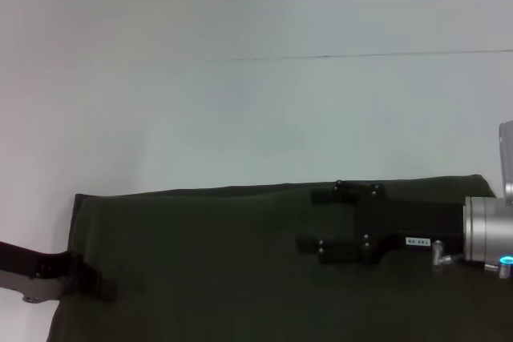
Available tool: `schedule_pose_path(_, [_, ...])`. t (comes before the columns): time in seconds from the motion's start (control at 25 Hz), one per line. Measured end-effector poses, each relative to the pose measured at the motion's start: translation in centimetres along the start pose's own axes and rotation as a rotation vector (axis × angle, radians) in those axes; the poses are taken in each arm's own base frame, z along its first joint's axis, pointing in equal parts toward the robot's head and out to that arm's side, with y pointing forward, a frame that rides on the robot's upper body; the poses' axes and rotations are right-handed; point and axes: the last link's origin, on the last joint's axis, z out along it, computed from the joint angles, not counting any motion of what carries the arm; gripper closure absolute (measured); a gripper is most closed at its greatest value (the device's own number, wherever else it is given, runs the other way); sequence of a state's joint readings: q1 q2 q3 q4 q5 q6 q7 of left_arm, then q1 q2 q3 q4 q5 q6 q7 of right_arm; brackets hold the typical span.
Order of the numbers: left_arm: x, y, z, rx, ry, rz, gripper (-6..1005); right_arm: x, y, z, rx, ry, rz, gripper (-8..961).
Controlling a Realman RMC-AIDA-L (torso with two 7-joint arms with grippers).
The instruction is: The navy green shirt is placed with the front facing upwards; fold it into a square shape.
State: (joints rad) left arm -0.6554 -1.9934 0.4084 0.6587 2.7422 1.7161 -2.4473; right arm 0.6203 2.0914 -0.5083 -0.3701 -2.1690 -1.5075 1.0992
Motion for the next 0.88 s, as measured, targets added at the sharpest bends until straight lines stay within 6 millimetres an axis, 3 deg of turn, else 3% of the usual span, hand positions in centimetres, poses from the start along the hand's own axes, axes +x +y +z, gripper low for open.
schedule_pose_path(0.88, [-0.13, -0.01, -0.91, 0.007, 0.004, -0.042, 779, 0.09, 0.19, -0.33, -0.001, -0.015, 0.005, 45])
